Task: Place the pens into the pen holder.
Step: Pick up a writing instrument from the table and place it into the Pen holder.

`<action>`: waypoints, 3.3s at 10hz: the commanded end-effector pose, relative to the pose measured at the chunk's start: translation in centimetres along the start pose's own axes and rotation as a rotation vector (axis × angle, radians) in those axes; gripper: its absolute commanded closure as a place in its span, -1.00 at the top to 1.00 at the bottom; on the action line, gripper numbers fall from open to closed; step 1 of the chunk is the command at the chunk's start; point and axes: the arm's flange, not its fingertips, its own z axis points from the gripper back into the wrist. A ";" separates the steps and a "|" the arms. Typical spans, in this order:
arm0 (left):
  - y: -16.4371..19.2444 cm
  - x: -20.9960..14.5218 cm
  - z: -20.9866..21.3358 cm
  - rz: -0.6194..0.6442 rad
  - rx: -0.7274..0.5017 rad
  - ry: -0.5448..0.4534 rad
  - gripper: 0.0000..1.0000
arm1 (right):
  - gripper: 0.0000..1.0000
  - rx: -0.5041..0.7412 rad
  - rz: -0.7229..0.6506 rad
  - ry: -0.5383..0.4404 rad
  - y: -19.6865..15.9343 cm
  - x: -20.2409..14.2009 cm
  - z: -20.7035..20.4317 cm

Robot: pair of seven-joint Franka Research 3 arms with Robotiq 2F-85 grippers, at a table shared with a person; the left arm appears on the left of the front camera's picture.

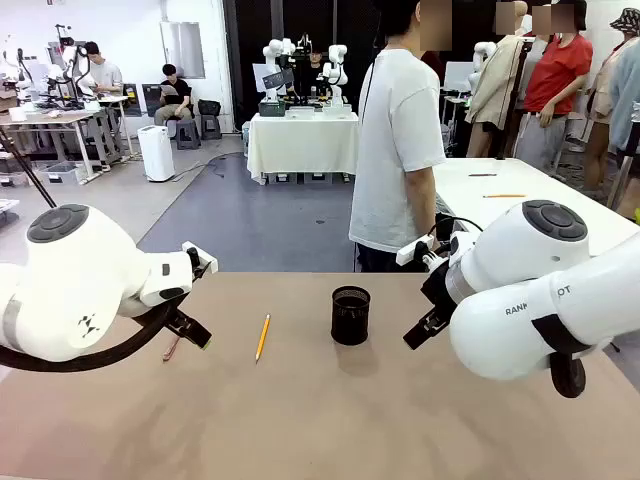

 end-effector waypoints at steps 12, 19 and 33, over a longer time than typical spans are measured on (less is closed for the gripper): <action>0.0 0.0 0.0 0.000 0.000 0.000 1.00 | 1.00 0.000 0.000 0.000 0.0 0.0 0.0; 0.0 0.0 0.0 0.000 0.000 0.000 1.00 | 1.00 0.000 0.000 0.000 0.0 0.0 0.0; 5.5 2.1 5.8 -0.137 -0.499 -0.116 1.00 | 1.00 0.439 0.050 0.010 -2.4 3.7 6.5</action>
